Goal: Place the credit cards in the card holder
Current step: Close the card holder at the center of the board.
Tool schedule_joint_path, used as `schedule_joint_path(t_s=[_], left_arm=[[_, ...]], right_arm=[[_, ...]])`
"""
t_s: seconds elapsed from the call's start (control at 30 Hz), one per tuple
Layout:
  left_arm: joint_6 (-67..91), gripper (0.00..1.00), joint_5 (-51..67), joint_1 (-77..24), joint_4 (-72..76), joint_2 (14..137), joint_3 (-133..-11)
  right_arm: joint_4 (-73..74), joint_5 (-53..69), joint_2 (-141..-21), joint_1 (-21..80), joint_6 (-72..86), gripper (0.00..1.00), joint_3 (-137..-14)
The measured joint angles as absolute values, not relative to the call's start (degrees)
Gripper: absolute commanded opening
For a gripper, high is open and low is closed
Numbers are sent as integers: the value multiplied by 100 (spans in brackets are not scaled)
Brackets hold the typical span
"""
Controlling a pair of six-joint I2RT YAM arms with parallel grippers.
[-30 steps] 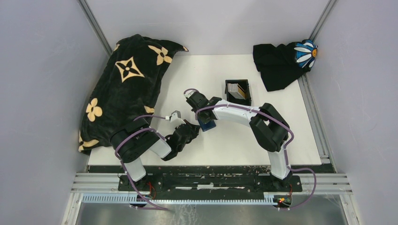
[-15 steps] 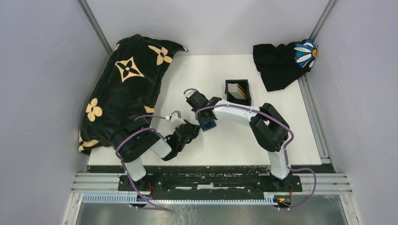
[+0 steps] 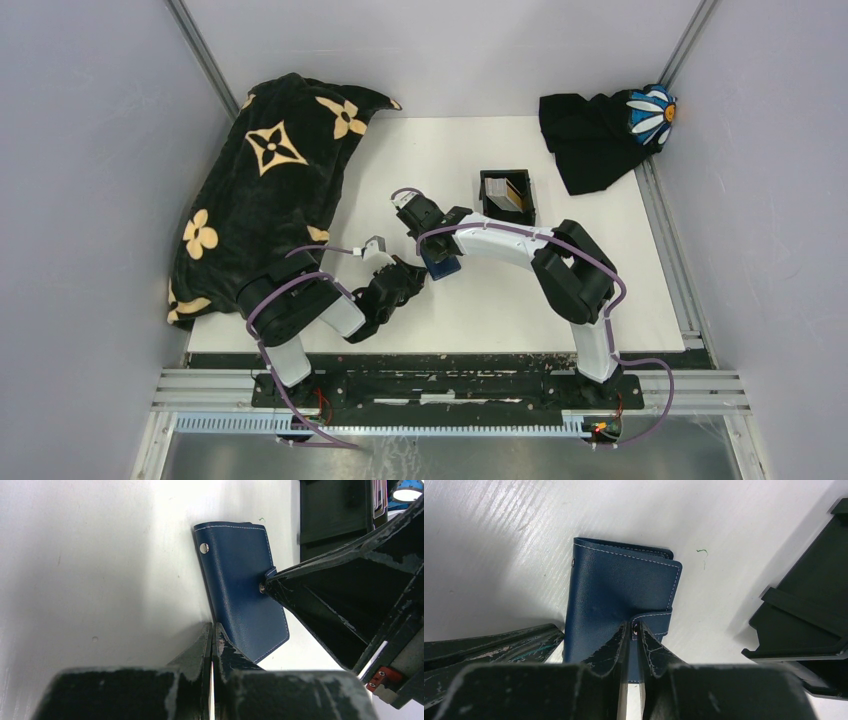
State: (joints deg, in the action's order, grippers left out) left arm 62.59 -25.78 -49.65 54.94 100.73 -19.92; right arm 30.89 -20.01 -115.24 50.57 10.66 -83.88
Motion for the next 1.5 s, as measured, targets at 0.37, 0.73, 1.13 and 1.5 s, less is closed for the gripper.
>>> schedule_joint_path(t_s=[0.37,0.73,1.13,1.5], left_arm=[[6259,3,-2571,-4965,5492,10075,-1992],[6259,3,-2534,-4965,5492,10075,-1992],[6259,3,-2532,-4965,5498,10079,-1994],[6259,3,-2530,-4965,5548,10127,-2014]], right_arm=[[3087,-2047,-11524,5057,1066,12,-8350],[3087,-2078,-11524,5057,1066,11,-8335],[3087,-2049,-11524,5057,1070,11,-8333],[3089,-2034,-11524,5057,1081,11,-8333]])
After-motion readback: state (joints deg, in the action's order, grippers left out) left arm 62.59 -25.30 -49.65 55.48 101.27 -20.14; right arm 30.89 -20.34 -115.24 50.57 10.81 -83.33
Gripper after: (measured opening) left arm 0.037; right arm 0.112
